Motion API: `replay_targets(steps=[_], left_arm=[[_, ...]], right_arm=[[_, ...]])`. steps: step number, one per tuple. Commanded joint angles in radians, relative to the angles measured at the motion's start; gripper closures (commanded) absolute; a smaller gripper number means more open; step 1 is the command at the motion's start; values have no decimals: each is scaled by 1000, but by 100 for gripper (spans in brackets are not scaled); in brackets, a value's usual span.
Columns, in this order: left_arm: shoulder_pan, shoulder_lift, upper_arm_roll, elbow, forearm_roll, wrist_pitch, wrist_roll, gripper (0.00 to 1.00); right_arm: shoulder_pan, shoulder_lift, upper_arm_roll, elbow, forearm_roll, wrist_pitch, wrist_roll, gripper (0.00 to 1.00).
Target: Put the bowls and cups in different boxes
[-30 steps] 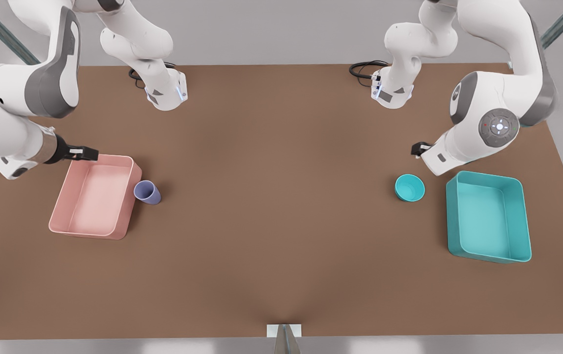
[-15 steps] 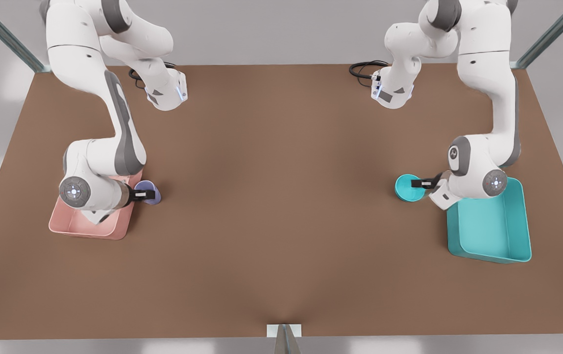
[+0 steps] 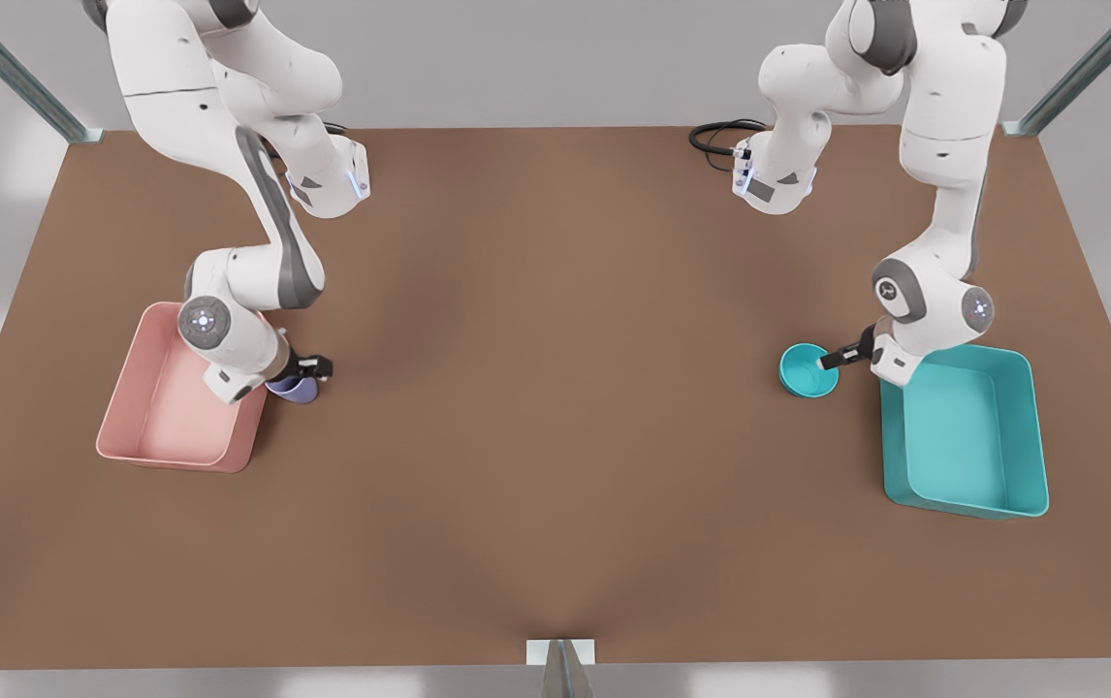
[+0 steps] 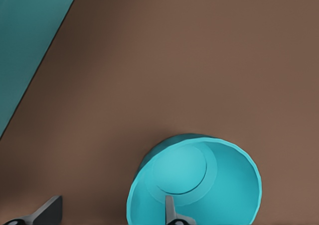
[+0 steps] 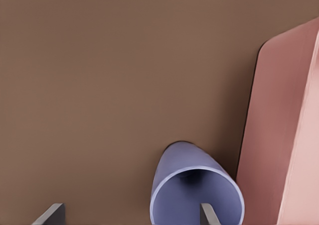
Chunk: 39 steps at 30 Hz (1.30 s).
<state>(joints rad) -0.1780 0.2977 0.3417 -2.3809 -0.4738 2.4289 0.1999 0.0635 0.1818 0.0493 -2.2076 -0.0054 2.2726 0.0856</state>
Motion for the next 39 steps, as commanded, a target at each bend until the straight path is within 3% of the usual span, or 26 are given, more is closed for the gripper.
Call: replay_targets(steps=[1,3,6,8,9,15,18,20,21,22,23,24,26,30,34,36,37,38,39], left_arm=[[-3,15,-1,-1,-11,48,88,0],[-20,40,-24,-1,-74,49,87,3],[-21,40,-36,-1,-129,41,87,61],[-20,40,-36,0,-157,33,85,79],[-20,40,-36,0,-158,33,85,79],[-17,-8,-35,46,-149,-34,82,79],[-24,-84,5,233,-111,-294,-7,79],[-9,-62,25,468,171,-435,-42,79],[28,-28,28,534,247,-439,-42,79],[139,84,25,726,256,-524,30,79],[198,132,23,764,254,-519,130,79],[232,149,23,764,253,-514,188,79],[270,173,23,763,254,-502,303,79],[307,316,25,753,247,-401,349,79],[313,406,25,753,202,-323,351,79],[319,422,25,755,182,-323,352,79],[321,422,25,758,184,-324,354,55],[321,417,25,759,173,-324,388,0],[321,413,23,761,175,-326,388,0]], right_arm=[[-1,-1,0,-17,1,58,19,0],[-1,1,1,-38,1,58,19,0],[1,2,1,-61,1,51,19,0],[1,15,1,-61,1,51,19,0],[1,22,1,-61,1,51,19,0],[1,65,0,-53,1,53,19,0],[1,82,0,-49,2,53,20,0],[-1,96,0,-46,2,53,20,1],[-1,100,0,-46,2,53,20,6],[-1,102,0,-44,1,53,19,33],[-1,102,0,-44,1,51,14,62],[1,105,0,-38,1,51,16,69],[-5,131,-2,-27,1,51,16,78],[-13,105,-5,28,-1,-11,17,79],[-13,61,-6,313,7,-277,-3,79],[-62,67,-34,465,-16,-312,-151,79],[-63,65,-91,500,-96,-312,-205,79],[-65,82,-150,517,-133,-312,-210,79],[-65,117,-201,536,-131,-311,-233,79]])
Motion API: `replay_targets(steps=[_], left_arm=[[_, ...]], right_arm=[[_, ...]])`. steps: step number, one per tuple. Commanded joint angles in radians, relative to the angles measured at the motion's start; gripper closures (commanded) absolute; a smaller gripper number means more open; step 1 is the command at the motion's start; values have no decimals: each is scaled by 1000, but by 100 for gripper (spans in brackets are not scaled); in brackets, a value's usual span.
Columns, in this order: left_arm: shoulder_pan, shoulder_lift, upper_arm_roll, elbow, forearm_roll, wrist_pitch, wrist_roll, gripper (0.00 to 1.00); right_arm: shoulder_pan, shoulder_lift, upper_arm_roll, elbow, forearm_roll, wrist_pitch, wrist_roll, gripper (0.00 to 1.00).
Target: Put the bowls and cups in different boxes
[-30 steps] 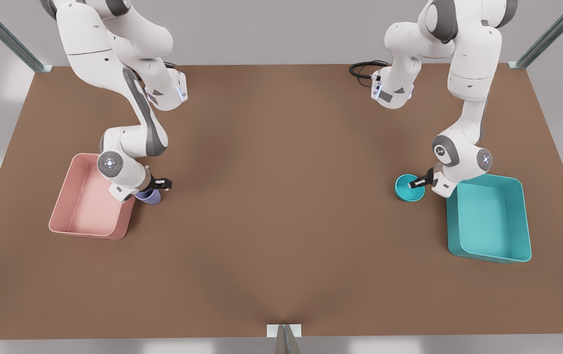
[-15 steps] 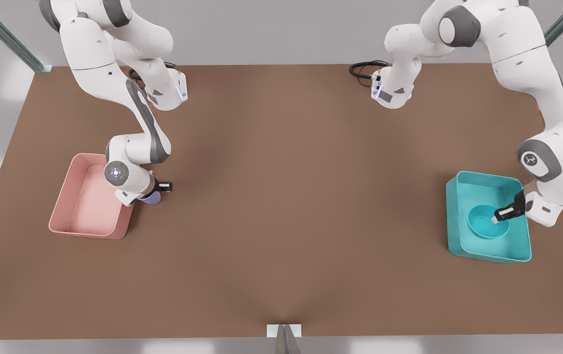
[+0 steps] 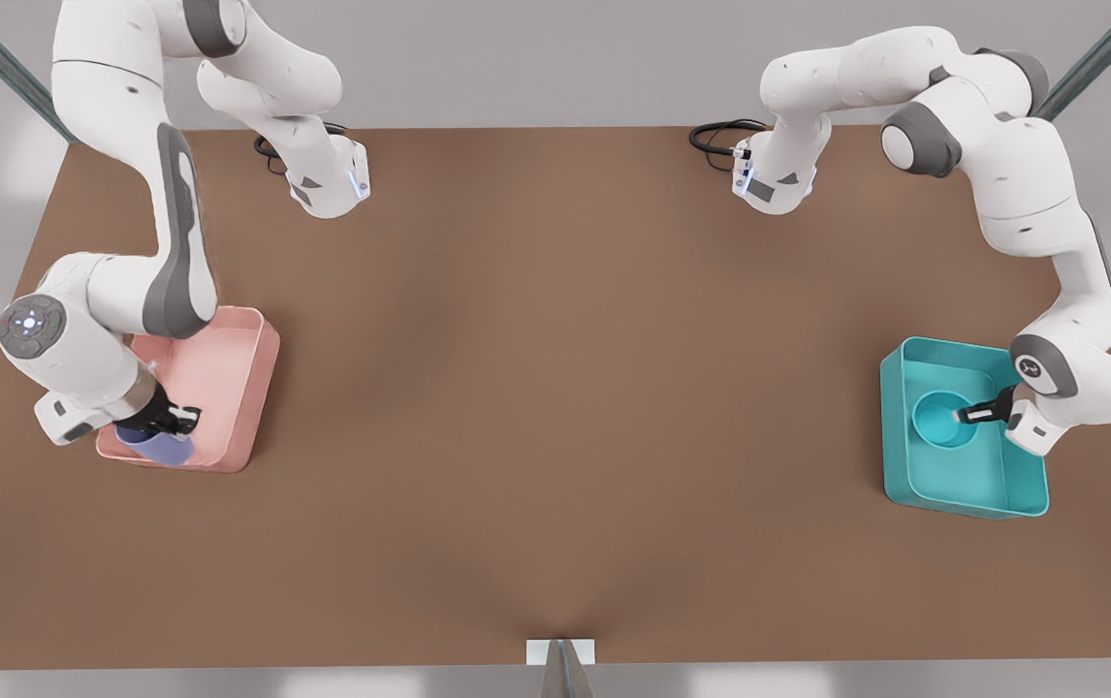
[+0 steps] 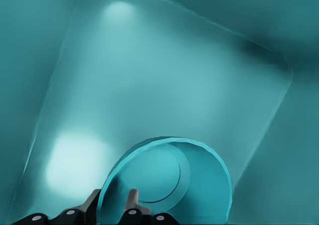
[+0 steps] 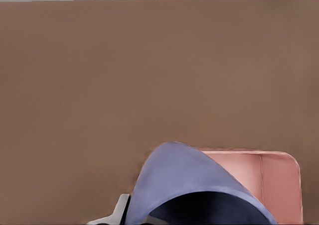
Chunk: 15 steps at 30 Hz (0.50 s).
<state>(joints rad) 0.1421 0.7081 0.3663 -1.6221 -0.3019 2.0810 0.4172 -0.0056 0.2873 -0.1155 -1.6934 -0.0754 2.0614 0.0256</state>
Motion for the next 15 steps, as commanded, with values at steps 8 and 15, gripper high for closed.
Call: replay_targets(steps=[8,15], left_arm=[[-239,-512,-95,65,326,-505,-195,0],[-269,-506,-307,209,376,-631,-325,0]], right_arm=[[-50,174,-46,-48,3,-95,-156,79],[-53,259,-44,-51,65,42,-156,79]])
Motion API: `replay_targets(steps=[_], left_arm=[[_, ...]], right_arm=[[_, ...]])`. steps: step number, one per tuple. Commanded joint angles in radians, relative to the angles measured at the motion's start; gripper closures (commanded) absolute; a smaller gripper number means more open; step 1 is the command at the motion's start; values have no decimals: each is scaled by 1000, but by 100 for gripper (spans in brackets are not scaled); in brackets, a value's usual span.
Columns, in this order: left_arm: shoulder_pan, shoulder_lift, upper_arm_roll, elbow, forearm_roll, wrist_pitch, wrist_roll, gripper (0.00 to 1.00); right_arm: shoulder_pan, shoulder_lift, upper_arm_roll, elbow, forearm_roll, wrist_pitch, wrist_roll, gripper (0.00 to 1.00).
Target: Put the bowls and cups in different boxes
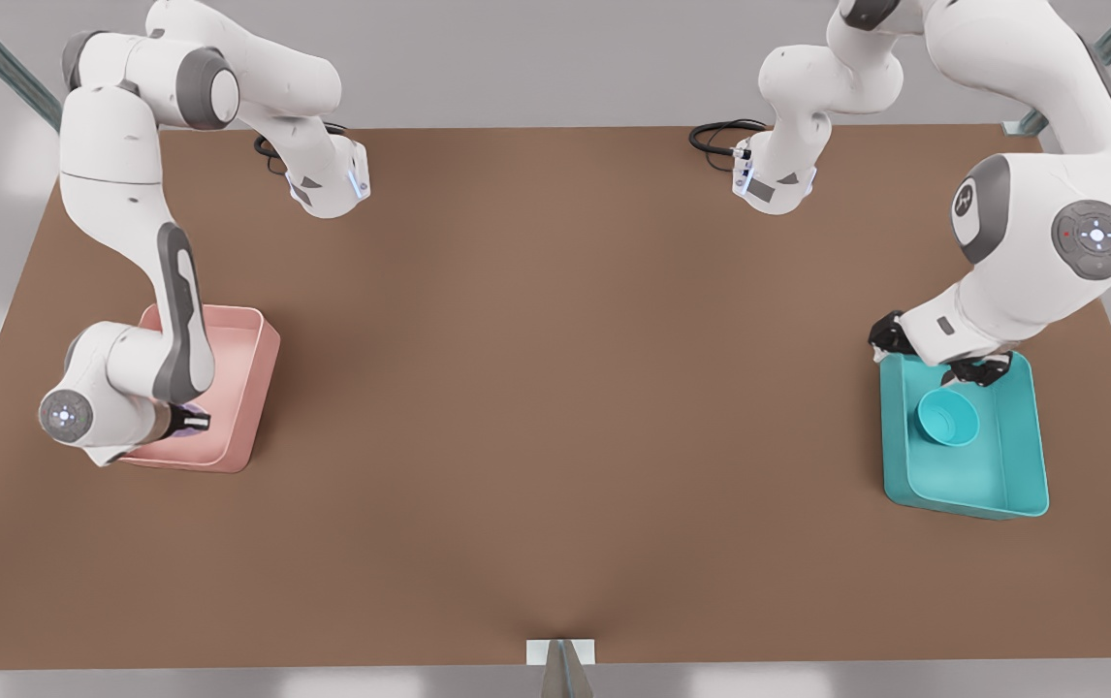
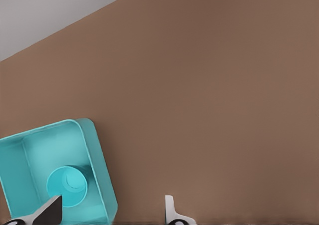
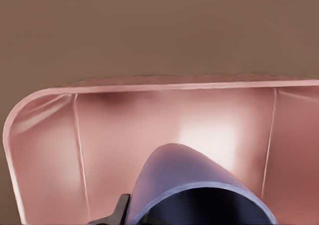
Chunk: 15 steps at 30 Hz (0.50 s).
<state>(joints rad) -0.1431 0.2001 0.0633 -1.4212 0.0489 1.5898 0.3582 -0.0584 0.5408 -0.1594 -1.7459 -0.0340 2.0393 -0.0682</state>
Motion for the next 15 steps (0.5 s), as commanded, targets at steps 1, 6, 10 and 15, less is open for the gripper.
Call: replay_targets(steps=[1,6,10,15], left_arm=[[19,-4,-4,10,26,-145,-263,0],[19,-5,-5,11,12,-189,-268,0],[19,-5,-5,8,12,-192,-268,0],[19,-5,-5,5,12,-192,-268,0]], right_arm=[[-6,5,0,-4,36,71,-62,79],[-6,-22,1,-4,42,33,-79,0],[-6,-87,6,2,45,-33,-125,0],[14,-277,17,317,117,-690,17,0]])
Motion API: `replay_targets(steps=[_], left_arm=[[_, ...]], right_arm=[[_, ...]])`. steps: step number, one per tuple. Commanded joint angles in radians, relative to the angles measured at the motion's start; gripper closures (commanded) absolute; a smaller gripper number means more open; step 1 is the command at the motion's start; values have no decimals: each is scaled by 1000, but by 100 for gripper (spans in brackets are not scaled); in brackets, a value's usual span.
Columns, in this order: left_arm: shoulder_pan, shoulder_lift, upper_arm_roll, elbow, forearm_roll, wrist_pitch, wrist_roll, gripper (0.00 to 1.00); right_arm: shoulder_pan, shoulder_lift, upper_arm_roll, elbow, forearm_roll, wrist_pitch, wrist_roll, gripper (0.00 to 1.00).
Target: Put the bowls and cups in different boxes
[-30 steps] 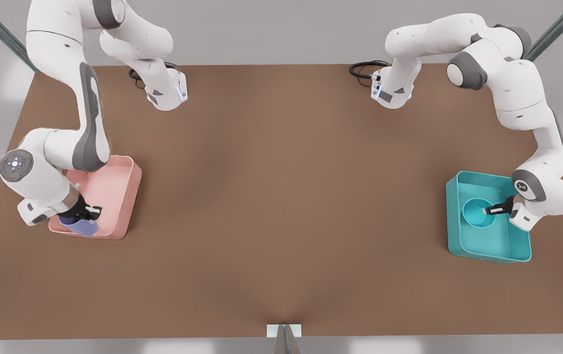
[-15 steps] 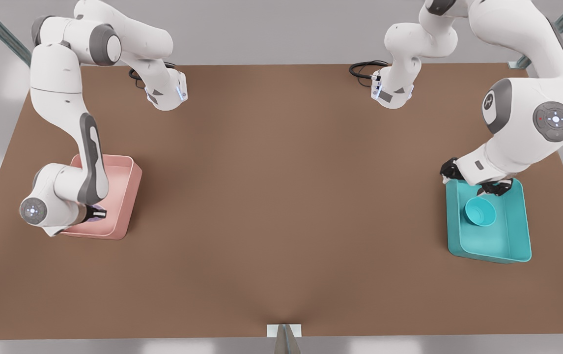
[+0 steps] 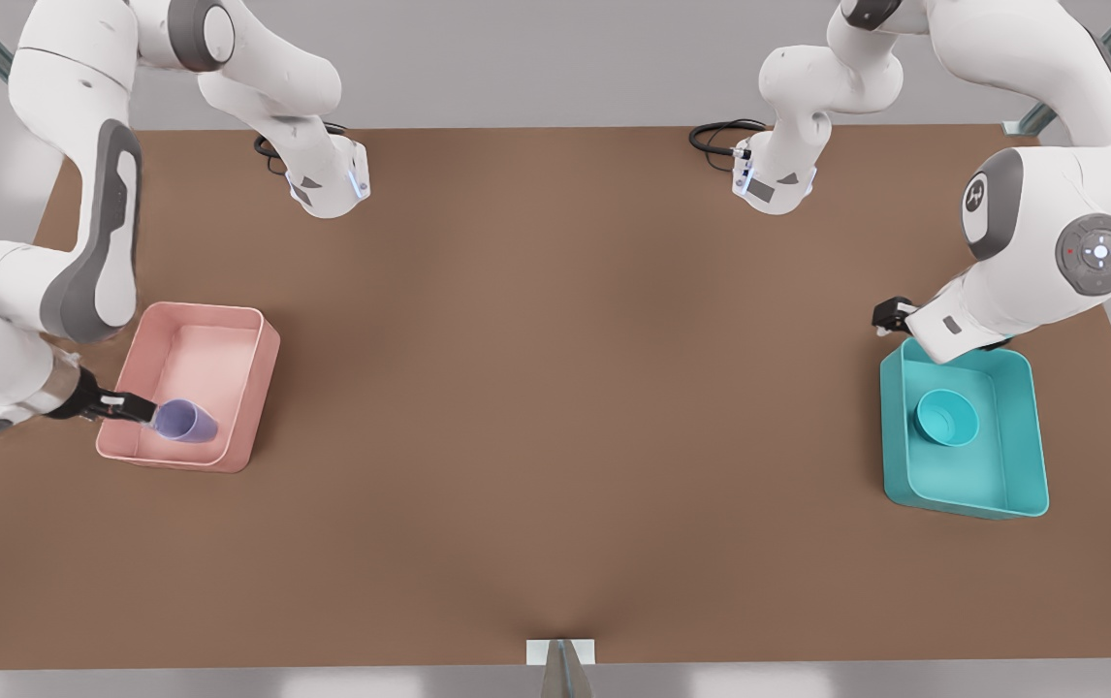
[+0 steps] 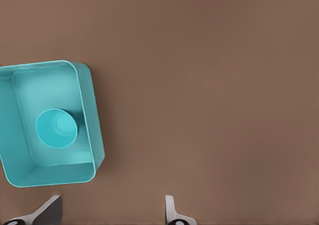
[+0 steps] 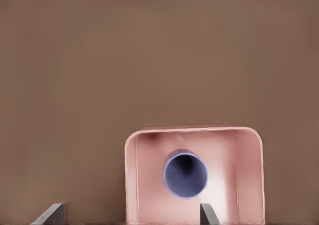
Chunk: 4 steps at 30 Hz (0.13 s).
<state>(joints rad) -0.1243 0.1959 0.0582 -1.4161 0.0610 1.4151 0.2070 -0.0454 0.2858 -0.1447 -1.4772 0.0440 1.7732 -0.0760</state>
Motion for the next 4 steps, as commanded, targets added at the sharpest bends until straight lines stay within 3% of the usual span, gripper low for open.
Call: replay_targets(steps=[1,2,4], left_arm=[[0,-1,0,0,0,-18,-115,0],[0,-1,0,0,0,-18,-116,0],[0,-1,0,0,2,-18,-115,0]], right_arm=[[22,-19,0,118,30,-533,103,0],[44,-13,4,178,-2,-587,117,0],[44,-118,68,126,-70,-575,120,0]])
